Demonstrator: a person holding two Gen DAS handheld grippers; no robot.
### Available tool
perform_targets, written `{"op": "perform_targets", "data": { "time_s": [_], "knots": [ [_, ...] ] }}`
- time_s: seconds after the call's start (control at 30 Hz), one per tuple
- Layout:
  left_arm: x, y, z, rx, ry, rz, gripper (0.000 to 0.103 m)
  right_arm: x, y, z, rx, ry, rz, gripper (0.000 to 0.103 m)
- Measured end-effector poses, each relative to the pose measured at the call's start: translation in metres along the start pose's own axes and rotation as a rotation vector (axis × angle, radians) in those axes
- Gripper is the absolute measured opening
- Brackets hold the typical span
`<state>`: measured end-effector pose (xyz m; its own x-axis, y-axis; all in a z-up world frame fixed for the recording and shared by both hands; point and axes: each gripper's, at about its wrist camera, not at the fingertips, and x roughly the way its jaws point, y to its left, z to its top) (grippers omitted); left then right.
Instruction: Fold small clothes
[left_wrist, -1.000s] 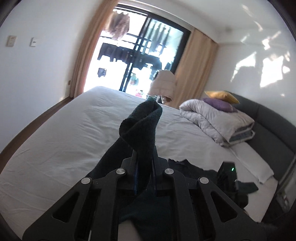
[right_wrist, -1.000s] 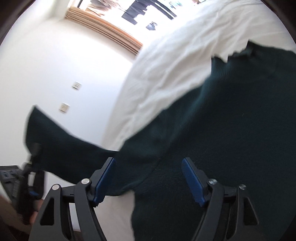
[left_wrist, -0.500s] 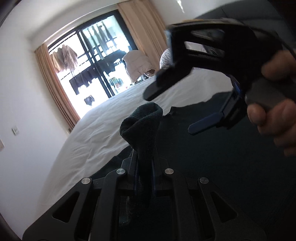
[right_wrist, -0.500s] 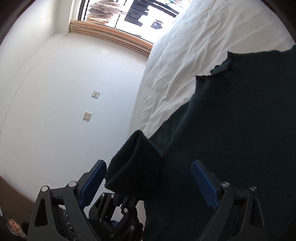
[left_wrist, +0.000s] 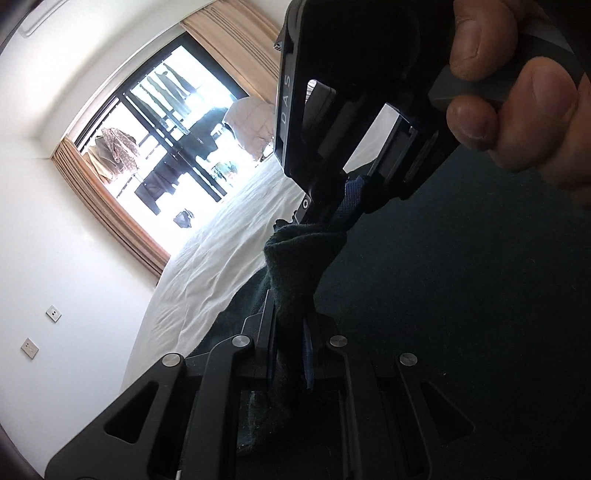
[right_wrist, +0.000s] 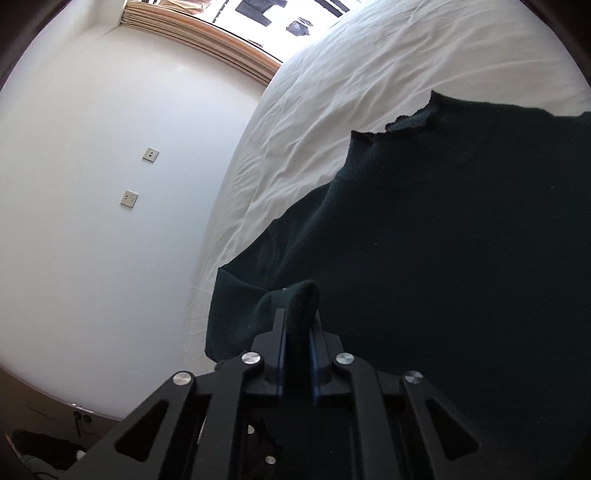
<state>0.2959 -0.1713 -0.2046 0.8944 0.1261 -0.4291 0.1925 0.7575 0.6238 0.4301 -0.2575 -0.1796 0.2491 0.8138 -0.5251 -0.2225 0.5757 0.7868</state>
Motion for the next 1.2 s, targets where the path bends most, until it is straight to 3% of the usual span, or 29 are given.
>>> {"op": "perform_targets", "data": {
  "time_s": [0.13,0.27,0.37,0.43,0.57,0.67,1.0,1.2],
  "knots": [
    [-0.003,-0.002,0.0,0.012,-0.005,0.017,0.012,-0.012,0.002,0.005,-0.035,-0.035,-0.037,0.008],
    [-0.031,-0.012,-0.002,0.016,-0.012,0.023,0.012,-0.035,0.0,0.01,-0.053,-0.091,-0.068,0.008],
    [-0.056,0.004,-0.012,-0.047,-0.005,-0.022,0.012,-0.058,-0.017,0.019,-0.017,-0.143,-0.082,0.008],
    [-0.055,0.014,-0.021,-0.117,0.02,-0.07,0.012,-0.067,-0.036,0.022,0.011,-0.144,-0.122,0.008],
    [-0.045,0.039,-0.044,-0.236,0.065,-0.085,0.012,-0.082,-0.079,0.027,0.099,-0.168,-0.172,0.008],
    [-0.036,0.047,-0.058,-0.257,0.111,-0.097,0.012,-0.084,-0.1,0.03,0.132,-0.164,-0.185,0.008],
    [-0.026,0.093,-0.084,-0.428,0.215,-0.133,0.012,-0.081,-0.081,0.046,0.041,-0.151,-0.259,0.008],
    [-0.066,0.116,-0.071,-0.498,0.14,-0.061,0.012,-0.084,-0.094,0.059,0.055,-0.127,-0.301,0.009]
  ]
}}
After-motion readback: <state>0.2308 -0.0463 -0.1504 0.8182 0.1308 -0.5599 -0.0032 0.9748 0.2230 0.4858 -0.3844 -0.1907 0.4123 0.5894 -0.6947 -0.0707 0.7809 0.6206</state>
